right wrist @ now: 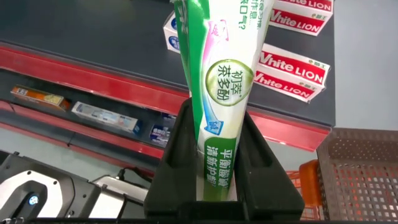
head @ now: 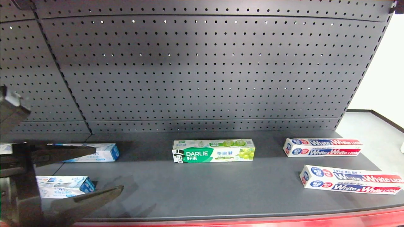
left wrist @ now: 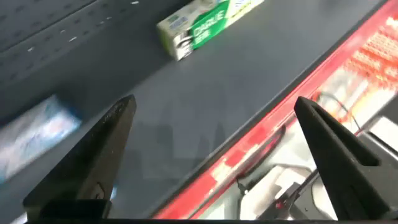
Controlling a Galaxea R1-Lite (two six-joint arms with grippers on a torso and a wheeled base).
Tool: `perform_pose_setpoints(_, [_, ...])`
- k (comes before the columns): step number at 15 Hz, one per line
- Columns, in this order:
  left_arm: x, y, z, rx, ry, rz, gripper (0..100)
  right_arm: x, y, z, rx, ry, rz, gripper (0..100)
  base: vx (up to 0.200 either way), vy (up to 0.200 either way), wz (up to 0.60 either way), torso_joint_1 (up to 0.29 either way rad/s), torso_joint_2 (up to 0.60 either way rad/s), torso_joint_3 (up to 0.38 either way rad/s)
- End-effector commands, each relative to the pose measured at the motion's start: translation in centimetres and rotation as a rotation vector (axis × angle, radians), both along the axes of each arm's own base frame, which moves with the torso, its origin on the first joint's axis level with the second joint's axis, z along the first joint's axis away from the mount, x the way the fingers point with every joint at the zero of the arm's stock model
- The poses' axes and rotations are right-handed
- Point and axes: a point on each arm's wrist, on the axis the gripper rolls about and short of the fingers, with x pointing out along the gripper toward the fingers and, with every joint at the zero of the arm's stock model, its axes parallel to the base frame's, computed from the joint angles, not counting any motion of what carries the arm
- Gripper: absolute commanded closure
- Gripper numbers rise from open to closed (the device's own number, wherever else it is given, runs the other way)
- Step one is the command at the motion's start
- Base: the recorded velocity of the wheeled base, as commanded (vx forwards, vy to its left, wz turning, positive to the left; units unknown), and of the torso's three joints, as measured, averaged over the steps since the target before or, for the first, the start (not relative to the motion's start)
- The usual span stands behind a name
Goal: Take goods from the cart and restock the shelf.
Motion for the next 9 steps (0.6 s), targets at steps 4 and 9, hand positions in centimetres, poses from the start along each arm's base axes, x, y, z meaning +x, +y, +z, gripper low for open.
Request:
perform_pose_setpoints(4, [6.0,-3.2,-0.2,0.113,0.053,-0.067,0,-0.1,0.0,-0.2,0.002,-0.004,-0.001,100,0.000,0.000,0.00,0.000,0.00,0.000])
perform_pose_setpoints(9, [8.7,-4.4,0.0,0.263,0.012,-0.163,0,-0.2,0.0,-0.3,0.003,-0.004,0.000,100,0.000,0.000,0.00,0.000,0.00,0.000])
